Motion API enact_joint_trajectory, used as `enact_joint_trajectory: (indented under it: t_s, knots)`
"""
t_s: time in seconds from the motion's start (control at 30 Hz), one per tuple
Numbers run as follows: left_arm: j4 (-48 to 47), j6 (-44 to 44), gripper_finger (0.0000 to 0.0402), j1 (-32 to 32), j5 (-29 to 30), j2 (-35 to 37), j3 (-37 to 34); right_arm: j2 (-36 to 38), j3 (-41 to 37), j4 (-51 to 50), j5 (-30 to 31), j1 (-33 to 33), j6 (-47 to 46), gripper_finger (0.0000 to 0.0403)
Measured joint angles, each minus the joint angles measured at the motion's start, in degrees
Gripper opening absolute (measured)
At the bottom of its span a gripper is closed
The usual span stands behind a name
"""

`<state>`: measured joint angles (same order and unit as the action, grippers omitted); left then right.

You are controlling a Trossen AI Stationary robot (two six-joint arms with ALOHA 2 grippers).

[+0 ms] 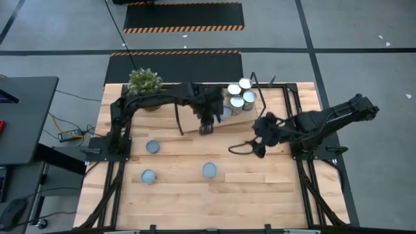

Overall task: Pick and place cans onto a shelf
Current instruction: Put the canned tomatoes on the shelf

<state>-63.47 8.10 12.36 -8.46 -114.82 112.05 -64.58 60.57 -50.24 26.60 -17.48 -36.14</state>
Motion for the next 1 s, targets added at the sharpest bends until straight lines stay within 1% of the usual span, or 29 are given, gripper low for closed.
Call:
enact_joint_trajectory:
  t_s: [0.13,0.2,0.33,0.47,0.63,0.77,0.9,0.97,1.0]
  knots:
    - [-8.8,-0.2,0.0034,-4.7,-0.9,0.3,0.0,0.5,-5.8,8.6,-4.2,-2.6,-4.1,0.0356]
    - [-13.6,-0.4,0.0034,-6.8,-1.3,0.3,0.0,0.2,-7.6,11.4,-5.1,-3.8,-5.5,0.0356]
    - [-20.5,-0.3,0.0034,-10.6,-6.7,0.3,0.0,0.0,-9.1,14.2,-4.8,-5.2,-6.3,0.0356]
    - [-25.3,-0.7,0.0034,-13.6,-7.9,0.3,0.0,0.0,-9.3,14.8,-2.3,-5.5,-5.9,0.0356]
    - [-25.7,-2.3,0.0034,-16.3,-8.5,0.3,0.0,0.0,-9.3,15.8,-2.1,-5.5,-4.6,0.0356]
    - [-25.7,-0.2,0.0034,-19.5,-8.5,0.3,0.0,0.0,-9.3,15.9,-2.3,-5.5,-4.8,0.0356]
    - [-25.2,0.1,0.0034,-23.1,-3.9,0.3,-0.2,0.0,-9.3,15.9,-2.6,-5.7,-5.8,0.0356]
    - [-23.7,-0.4,0.0034,-24.8,-3.2,0.8,-2.6,0.0,-9.3,15.9,-2.6,-6.1,-5.9,0.0356]
    - [-22.8,-1.1,0.0034,-25.8,-3.0,1.7,-5.1,0.0,-9.3,16.0,-2.6,-6.2,-5.8,0.0356]
